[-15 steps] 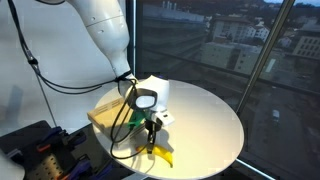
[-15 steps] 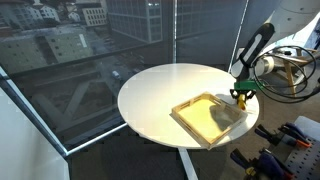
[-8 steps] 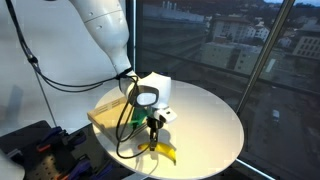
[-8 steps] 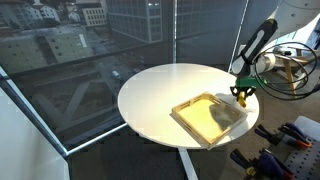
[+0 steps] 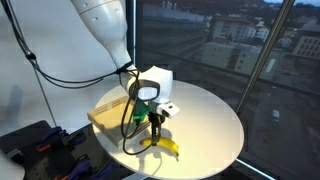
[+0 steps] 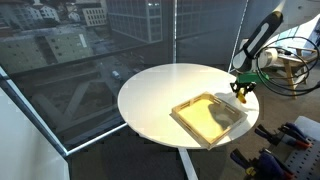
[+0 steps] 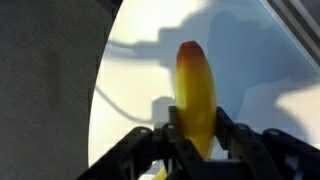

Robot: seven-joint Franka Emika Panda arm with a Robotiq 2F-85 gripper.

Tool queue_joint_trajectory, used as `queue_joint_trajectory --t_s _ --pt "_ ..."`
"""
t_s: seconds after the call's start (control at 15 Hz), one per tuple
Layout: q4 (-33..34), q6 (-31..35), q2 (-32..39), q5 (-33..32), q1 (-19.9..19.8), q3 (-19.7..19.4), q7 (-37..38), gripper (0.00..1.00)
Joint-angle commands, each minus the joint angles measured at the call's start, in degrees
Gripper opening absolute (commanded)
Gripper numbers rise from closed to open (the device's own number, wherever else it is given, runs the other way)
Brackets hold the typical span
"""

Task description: Pick up the banana and place it in the wooden tray

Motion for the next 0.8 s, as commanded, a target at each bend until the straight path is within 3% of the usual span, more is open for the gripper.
queue_joint_trajectory --t_s 0.0,0.73 --pt "-1.4 -2.2 -3.7 -0.2 -1.2 0.9 -3.2 0.14" --pt "-2.4 -4.8 -9.0 -2.1 -0.3 0.7 -4.8 0.14"
